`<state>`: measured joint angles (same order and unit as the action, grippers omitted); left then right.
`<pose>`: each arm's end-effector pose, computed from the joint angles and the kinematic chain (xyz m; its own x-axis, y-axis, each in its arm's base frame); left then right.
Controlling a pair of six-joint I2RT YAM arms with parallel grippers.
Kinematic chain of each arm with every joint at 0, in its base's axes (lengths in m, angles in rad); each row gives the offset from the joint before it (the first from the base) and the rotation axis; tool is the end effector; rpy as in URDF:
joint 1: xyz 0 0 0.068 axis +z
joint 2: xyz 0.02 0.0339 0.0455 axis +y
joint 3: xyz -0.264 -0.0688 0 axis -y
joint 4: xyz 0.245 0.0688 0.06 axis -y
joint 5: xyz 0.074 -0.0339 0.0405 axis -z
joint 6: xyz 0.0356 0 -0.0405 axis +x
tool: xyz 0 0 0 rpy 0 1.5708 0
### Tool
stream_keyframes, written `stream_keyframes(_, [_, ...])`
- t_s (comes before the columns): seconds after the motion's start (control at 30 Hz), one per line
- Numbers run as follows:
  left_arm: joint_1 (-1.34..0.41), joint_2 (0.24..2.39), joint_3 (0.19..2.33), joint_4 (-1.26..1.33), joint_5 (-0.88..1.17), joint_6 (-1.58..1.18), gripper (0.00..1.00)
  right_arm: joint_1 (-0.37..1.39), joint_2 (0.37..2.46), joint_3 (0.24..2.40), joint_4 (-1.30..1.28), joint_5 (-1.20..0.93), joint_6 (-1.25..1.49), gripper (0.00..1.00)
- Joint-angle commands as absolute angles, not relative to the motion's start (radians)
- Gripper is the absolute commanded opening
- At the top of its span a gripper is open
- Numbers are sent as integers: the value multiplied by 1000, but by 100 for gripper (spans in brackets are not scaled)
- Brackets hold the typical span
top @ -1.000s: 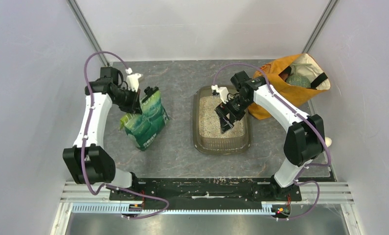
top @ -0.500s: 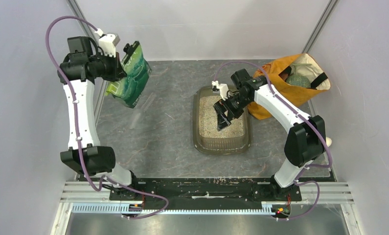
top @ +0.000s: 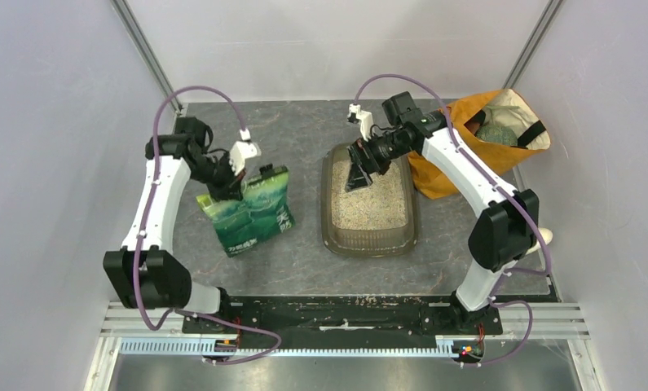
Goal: Fill the litter box with clean litter
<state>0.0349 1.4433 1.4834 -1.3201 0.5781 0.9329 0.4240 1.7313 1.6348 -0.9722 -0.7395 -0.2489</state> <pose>0.2591 -0.0104 0.3457 -0.4678 0.6569 -0.5913 0.8450 0.5285 -0.0814 0.3183 0.1700 0.3223 -0.6266 -0.4825 -0.6120 -0.7779 0.4345 0.4540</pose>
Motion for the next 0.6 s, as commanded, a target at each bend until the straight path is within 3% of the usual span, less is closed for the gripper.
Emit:
stream_keyframes(0.0, [-3, 1296, 1364, -1222, 652, 1349, 2, 445, 1802, 1713, -868, -835, -139, 97])
stream_keyframes(0.2, [-88, 1118, 1138, -1022, 640, 1435, 2, 514, 1833, 1721, -733, -876, -46, 96])
stream_keyframes(0.37, [-87, 1142, 1130, -1040, 634, 1433, 2, 573, 1805, 1685, -550, -904, -4, 94])
stream_keyframes(0.57, [-86, 1134, 1131, -976, 660, 1344, 21, 647, 1734, 1622, -369, -866, -61, 94])
